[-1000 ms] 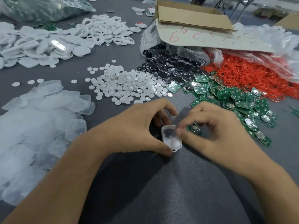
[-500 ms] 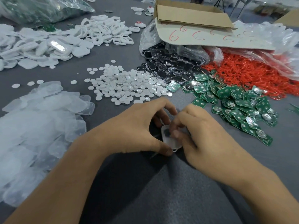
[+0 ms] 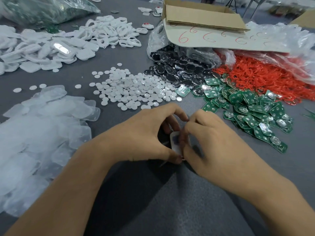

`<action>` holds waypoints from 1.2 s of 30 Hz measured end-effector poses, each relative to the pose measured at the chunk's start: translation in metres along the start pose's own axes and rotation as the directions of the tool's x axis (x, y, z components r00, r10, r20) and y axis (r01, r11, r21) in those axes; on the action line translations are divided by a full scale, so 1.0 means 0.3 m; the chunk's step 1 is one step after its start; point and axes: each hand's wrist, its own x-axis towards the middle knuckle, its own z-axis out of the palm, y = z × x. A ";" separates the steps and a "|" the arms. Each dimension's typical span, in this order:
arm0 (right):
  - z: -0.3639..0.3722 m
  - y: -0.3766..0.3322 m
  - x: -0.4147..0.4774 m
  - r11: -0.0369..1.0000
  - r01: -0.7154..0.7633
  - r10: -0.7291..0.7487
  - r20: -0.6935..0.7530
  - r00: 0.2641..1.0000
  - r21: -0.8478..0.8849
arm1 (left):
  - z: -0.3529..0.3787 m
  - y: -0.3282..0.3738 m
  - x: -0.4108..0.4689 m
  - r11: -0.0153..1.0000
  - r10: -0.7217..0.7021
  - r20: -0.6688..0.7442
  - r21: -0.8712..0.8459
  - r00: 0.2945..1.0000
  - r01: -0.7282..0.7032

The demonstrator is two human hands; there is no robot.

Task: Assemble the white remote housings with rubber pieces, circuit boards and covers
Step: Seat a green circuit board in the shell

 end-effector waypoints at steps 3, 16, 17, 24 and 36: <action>0.027 -0.005 0.011 0.999 0.026 -0.027 -0.027 0.999 -0.030 | 0.001 -0.003 -0.001 1.000 0.008 -0.006 -0.002 1.000 -0.008; -0.010 0.015 0.000 0.993 0.001 0.000 -0.007 1.000 0.119 | 0.001 -0.001 0.000 1.000 -0.009 0.005 -0.009 1.000 0.009; -0.003 0.011 0.002 0.994 0.008 -0.007 -0.010 1.000 0.108 | 0.001 0.000 0.000 1.000 -0.007 0.002 -0.008 1.000 0.007; 0.021 0.004 0.018 0.992 0.015 -0.021 0.051 0.998 0.122 | -0.001 0.001 0.000 1.000 -0.005 0.008 -0.012 1.000 0.005; -0.116 0.154 -0.047 0.673 -0.307 0.173 0.260 0.950 0.673 | -0.020 0.000 -0.013 0.999 -0.032 0.066 -0.007 0.997 0.033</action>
